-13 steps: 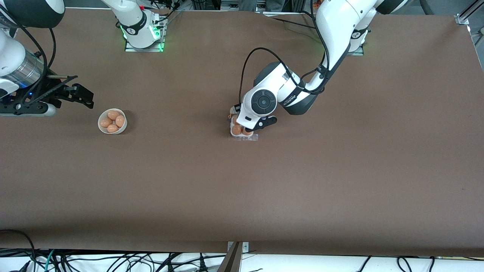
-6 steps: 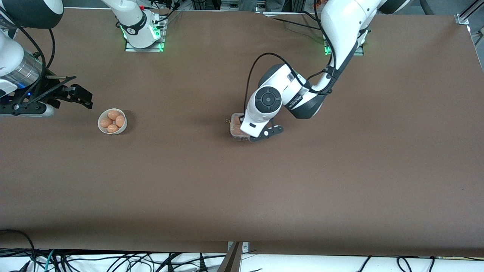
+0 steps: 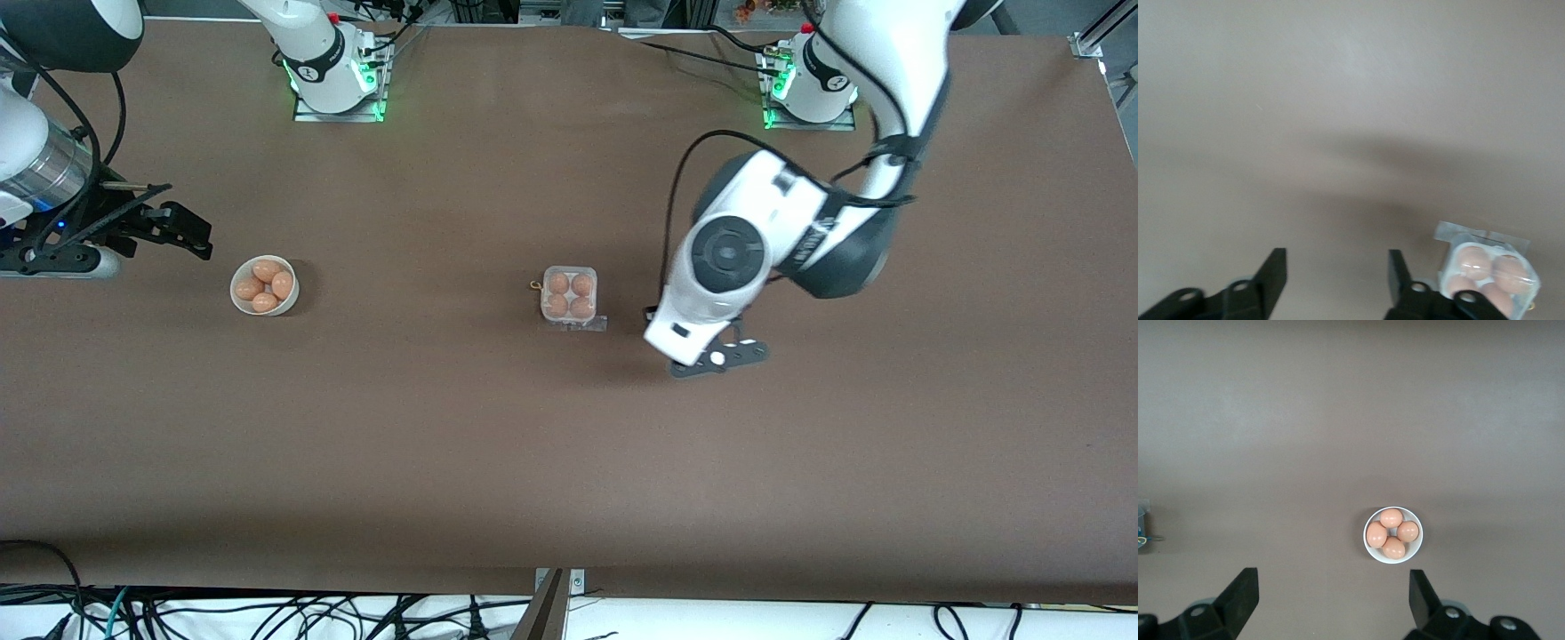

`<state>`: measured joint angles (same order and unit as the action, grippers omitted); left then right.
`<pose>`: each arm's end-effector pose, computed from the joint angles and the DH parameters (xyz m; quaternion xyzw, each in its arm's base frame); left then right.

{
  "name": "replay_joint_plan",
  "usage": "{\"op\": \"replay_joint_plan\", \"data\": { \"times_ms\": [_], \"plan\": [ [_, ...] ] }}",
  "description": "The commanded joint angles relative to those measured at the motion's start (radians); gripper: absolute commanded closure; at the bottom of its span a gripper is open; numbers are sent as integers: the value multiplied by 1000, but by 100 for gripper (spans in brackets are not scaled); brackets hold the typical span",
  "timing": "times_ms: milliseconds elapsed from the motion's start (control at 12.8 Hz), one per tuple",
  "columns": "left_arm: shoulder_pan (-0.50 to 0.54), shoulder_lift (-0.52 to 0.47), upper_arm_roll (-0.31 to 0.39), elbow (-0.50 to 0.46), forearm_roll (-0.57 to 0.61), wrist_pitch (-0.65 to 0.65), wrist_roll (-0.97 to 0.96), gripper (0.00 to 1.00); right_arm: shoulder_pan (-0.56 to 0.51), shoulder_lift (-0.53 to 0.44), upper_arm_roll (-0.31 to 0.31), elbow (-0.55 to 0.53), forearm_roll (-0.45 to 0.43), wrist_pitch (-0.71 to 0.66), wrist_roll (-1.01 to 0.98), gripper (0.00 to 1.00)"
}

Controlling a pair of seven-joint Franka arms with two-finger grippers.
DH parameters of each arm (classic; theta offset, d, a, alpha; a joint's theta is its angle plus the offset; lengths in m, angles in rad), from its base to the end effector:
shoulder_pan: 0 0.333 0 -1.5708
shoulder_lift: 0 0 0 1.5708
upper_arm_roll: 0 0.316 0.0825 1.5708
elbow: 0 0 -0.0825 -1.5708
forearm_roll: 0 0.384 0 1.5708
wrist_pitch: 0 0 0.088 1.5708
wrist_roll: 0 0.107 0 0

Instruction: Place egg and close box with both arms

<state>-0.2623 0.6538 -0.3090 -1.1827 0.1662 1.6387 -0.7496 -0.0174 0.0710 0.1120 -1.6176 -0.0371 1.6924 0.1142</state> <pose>0.6377 -0.3224 0.4038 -0.9915 -0.0981 0.0751 0.0417 0.5820 0.0496 0.5728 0.9999 -0.0077 0.0036 0.0141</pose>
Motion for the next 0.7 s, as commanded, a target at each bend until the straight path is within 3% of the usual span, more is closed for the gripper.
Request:
{"op": "replay_joint_plan", "data": {
  "times_ms": [0, 233, 389, 623],
  "plan": [
    [72, -42, -7, 18, 29, -37, 104, 16, -12, -3, 8, -1, -10, 9, -7, 0],
    [110, -48, -2, 20, 44, -37, 105, 15, -12, -3, 9, -2, -10, 9, -5, 0],
    [139, -69, -5, 17, 117, -34, 113, 13, -12, -3, 8, -1, -10, 9, -7, 0],
    [208, -120, 7, 3, 130, -40, 284, 4, -12, -3, 8, -1, -10, 9, -5, 0]
  ]
}}
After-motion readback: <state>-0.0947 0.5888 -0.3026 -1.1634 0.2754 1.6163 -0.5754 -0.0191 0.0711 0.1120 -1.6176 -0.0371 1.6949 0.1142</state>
